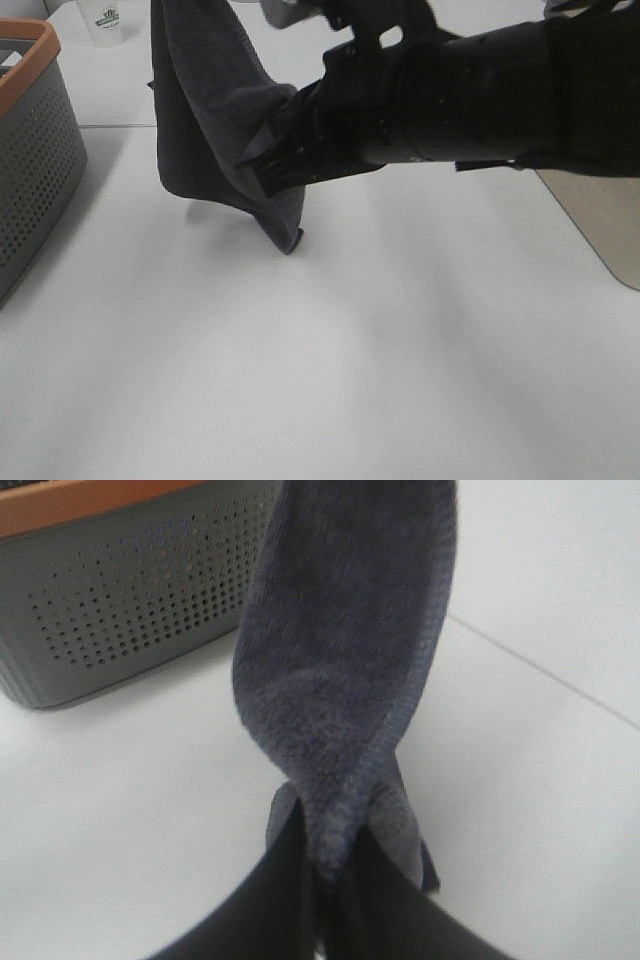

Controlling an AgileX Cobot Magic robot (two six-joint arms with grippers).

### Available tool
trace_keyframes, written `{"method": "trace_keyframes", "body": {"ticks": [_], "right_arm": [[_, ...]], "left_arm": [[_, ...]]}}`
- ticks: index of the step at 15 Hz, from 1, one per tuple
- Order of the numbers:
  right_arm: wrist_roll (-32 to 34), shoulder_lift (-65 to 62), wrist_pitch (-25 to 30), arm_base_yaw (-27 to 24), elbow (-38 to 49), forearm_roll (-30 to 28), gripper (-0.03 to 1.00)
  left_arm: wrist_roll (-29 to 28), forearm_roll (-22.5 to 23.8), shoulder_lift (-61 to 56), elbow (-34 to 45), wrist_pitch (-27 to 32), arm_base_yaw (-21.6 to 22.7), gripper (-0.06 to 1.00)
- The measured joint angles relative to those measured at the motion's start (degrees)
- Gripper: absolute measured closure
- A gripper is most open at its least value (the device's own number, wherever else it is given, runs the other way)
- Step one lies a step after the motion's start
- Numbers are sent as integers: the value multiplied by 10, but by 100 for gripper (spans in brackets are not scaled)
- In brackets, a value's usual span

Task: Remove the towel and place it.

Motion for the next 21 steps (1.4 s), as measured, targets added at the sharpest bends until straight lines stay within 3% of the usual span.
{"method": "trace_keyframes", "body": {"ticks": [2,5,7,9,14,15,18,21], "right_arm": [[-30,-38,0,0,17,0,95],[-52,-40,103,0,18,-3,95],[-24,-40,143,0,18,-70,95],[81,-40,177,0,18,-212,95],[578,-40,277,0,-19,-784,95],[625,-40,296,0,-32,-848,95],[818,-40,430,-7,-127,-1185,95],[777,-40,448,-84,-163,-1169,95]], "left_arm": [[-2,13,-7,0,1,0,94],[-2,27,-11,-15,8,1,94],[-10,34,-12,-19,11,1,94],[-40,57,-12,-20,25,1,94],[-136,122,-12,-20,51,1,94],[-139,123,-12,-20,52,1,94],[-144,124,-12,-20,53,1,94],[-155,125,-12,-20,40,1,94]]}}
